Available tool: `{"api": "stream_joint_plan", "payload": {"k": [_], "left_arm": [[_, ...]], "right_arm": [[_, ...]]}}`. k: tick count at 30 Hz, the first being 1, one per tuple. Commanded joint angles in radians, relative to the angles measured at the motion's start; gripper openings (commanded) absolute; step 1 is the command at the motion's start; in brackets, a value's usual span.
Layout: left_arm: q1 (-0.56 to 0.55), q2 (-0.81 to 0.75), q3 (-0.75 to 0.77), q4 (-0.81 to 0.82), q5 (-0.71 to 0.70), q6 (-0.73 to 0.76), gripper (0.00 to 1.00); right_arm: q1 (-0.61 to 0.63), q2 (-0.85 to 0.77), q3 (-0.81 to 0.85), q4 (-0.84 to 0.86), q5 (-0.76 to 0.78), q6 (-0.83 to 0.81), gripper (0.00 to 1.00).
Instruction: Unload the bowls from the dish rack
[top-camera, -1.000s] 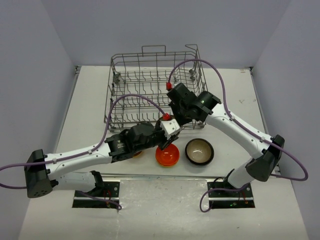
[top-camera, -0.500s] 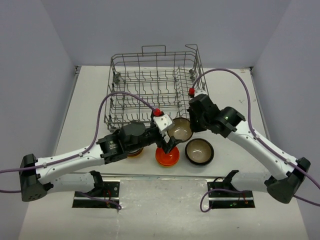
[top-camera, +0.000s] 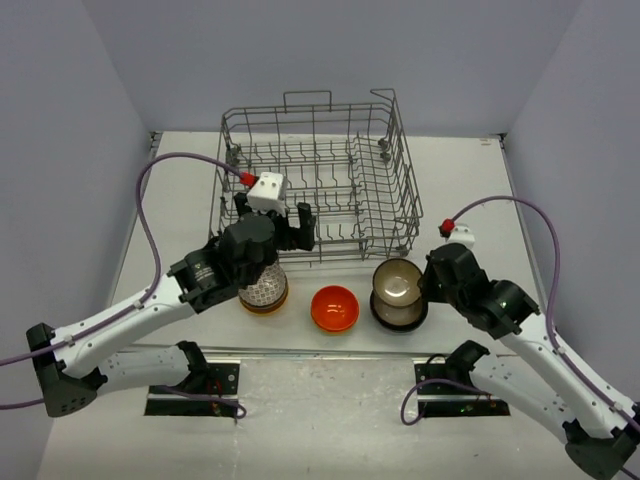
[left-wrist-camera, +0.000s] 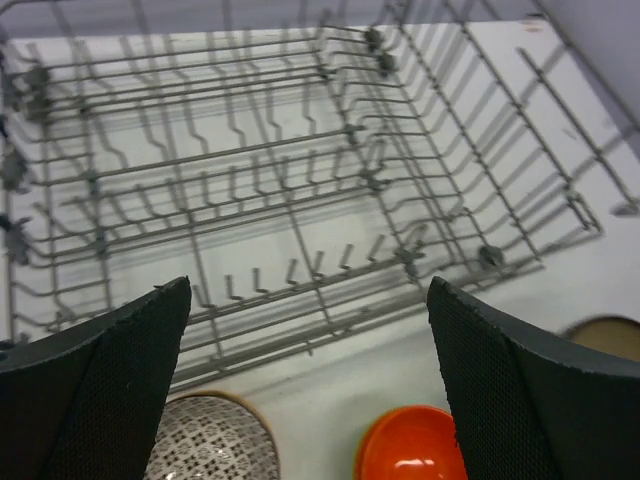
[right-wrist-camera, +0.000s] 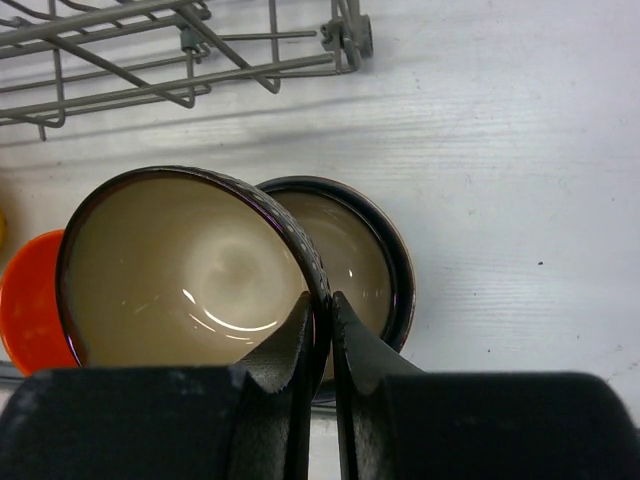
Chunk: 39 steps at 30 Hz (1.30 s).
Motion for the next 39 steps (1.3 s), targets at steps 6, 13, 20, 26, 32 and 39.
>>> {"api": "stream_joint_plan", "payload": {"k": [6,13,20,26,32,39], "left_arm": [[0.159,-0.142,-0.03,-0.154,-0.197,-0.156,1.0],[0.157,-0.258,0.036,-0.335,-0.336,-0.146,1.0],[0.159,-0.321,0.076,-0.516,-0.39,-0.178,1.0],[0.157,-0.349,0.069,-0.548,-0.383,-0.166,1.0],[0.159,-0.349,0.037,-0.538,-0.393,-0.169,1.0],[0.17,-0.262,-0.014,-0.498,-0.389,-0.186,1.0]], "right_arm": [[-0.017,-0.072,-0.145,0.094,0.037,0.218,0.0],[-0.017,-0.08,-0.208,0.087,0.063,0.31,0.0],[-0.017,-0.072,-0.231,0.105,0.071,0.325,0.04],[-0.017,-0.095,-0.244,0.114,0.037,0.321,0.14],[-0.017,-0.121,-0.222,0.078,0.012,0.324,0.46],[-0.017,-0.157,-0.133,-0.002,0.054,0.305,0.49]]}}
